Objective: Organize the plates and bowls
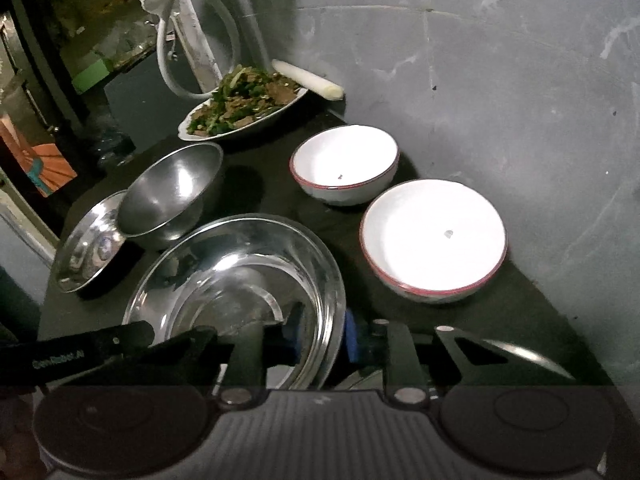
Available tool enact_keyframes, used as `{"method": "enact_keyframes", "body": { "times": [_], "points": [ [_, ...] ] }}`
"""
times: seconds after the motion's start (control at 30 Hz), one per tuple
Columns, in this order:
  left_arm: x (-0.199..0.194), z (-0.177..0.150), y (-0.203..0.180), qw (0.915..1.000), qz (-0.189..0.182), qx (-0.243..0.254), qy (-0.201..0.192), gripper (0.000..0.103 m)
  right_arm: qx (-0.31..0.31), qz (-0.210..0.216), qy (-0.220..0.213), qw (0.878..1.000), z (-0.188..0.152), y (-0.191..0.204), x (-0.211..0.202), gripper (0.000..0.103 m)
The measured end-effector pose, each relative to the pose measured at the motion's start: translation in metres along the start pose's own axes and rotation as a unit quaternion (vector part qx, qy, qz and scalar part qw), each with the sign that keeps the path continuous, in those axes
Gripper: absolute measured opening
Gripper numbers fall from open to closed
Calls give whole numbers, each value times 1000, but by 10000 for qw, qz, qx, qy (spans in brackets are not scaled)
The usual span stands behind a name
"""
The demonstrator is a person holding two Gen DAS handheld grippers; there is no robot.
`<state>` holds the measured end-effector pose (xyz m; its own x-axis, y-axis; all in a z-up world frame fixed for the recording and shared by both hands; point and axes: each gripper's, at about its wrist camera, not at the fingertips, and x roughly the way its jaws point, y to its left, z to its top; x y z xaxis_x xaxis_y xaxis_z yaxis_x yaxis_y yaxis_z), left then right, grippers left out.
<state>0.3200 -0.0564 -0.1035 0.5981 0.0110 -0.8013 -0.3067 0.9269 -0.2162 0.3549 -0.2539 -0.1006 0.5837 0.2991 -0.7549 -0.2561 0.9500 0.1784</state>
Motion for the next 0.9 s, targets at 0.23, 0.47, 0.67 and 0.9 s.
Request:
{"method": "enact_keyframes", "body": {
  "times": [0.23, 0.47, 0.67, 0.9],
  "points": [
    [-37, -20, 24, 9993, 356, -126, -70, 11, -90, 618, 28, 9980, -19, 17, -15, 17],
    [-66, -22, 15, 9987, 397, 130, -302, 12, -54, 1137, -189, 9933, -41, 26, -43, 17],
    [-69, -21, -24, 9974, 19, 566, -450, 12, 125, 1041, -685, 9921, -46, 8, -80, 17],
    [-58, -29, -85, 9898, -464, 1292, -393, 14, 466, 463, -1233, 9902, -56, -34, -121, 17]
  ]
}}
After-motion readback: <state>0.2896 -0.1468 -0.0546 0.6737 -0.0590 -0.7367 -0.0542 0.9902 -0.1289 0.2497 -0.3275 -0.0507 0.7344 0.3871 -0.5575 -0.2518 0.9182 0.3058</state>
